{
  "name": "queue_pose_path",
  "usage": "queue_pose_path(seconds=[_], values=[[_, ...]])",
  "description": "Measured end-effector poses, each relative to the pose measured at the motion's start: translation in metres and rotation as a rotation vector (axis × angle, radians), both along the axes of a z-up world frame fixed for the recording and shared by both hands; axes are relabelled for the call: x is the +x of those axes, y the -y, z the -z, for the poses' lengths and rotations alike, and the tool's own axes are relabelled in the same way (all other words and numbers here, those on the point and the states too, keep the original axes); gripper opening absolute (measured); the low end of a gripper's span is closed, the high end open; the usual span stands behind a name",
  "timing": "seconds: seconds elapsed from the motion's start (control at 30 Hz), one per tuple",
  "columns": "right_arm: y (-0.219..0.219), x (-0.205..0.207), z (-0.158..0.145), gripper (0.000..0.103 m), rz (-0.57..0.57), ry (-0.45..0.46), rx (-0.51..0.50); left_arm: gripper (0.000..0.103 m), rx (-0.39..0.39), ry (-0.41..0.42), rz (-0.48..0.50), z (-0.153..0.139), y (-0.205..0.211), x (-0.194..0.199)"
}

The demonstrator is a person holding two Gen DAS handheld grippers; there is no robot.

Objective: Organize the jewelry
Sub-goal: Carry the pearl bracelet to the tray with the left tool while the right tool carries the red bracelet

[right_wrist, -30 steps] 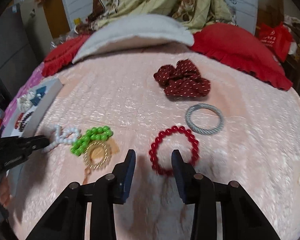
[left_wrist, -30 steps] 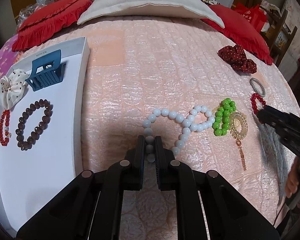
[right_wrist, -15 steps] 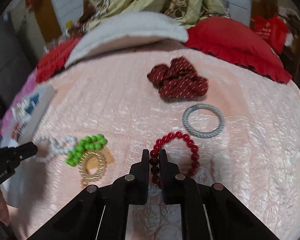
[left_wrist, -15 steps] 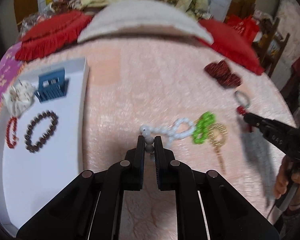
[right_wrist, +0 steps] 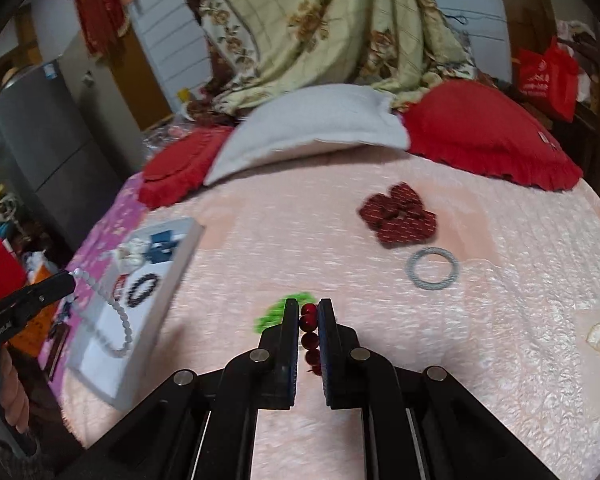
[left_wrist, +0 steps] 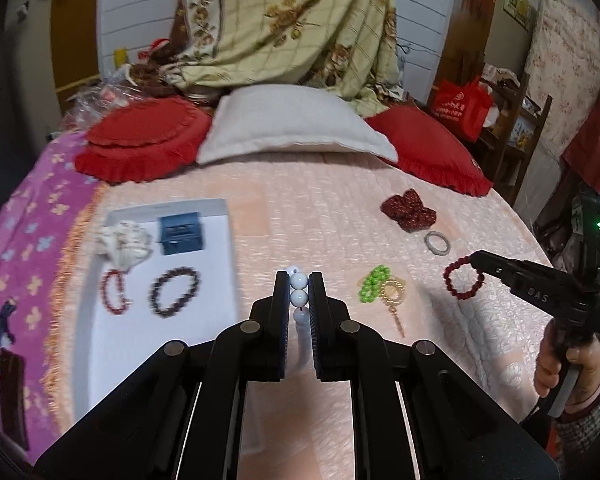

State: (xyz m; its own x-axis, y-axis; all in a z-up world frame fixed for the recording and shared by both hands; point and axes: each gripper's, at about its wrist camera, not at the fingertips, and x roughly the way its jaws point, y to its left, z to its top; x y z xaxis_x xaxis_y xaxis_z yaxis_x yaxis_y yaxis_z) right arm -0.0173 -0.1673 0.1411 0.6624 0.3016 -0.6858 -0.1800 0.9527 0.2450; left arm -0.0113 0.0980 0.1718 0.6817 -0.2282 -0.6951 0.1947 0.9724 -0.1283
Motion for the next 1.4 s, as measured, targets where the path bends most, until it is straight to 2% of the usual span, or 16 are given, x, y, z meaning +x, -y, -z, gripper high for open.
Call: queue_pose_path(seconds=[0.27,0.73,0.93,1.1,1.23,1.4], values=[[-0.062,-0.01,-0.02,0.009,-0.104,0.021,-0.019,0.008,-0.009,-0.03,-0.085,0.01,-0.053,-0.011],[-0.2,0.027,-0.008,0.009,-0.299,-0.038,-0.003,0.008,-0.072,-0.153,-0.171,0.076,-0.132,0.03],[-0.252,0.05,0.01,0.009,-0.333,-0.059,-0.066,0.008,-0.071,-0.237,-0.251,0.111,-0.176,0.053],[-0.28,0.067,0.032,0.009,-0.328,-0.085,-0.149,0.008,-0.058,-0.242,-0.324,0.123,-0.199,0.07],[-0.3,0.077,0.058,0.009,-0.342,-0.145,-0.167,0.008,0.021,-0.23,-0.386,0.128,-0.204,0.083],[-0.327,0.076,0.084,0.009,-0.396,-0.21,-0.164,0.008,-0.005,-0.248,-0.388,0.133,-0.209,0.089]])
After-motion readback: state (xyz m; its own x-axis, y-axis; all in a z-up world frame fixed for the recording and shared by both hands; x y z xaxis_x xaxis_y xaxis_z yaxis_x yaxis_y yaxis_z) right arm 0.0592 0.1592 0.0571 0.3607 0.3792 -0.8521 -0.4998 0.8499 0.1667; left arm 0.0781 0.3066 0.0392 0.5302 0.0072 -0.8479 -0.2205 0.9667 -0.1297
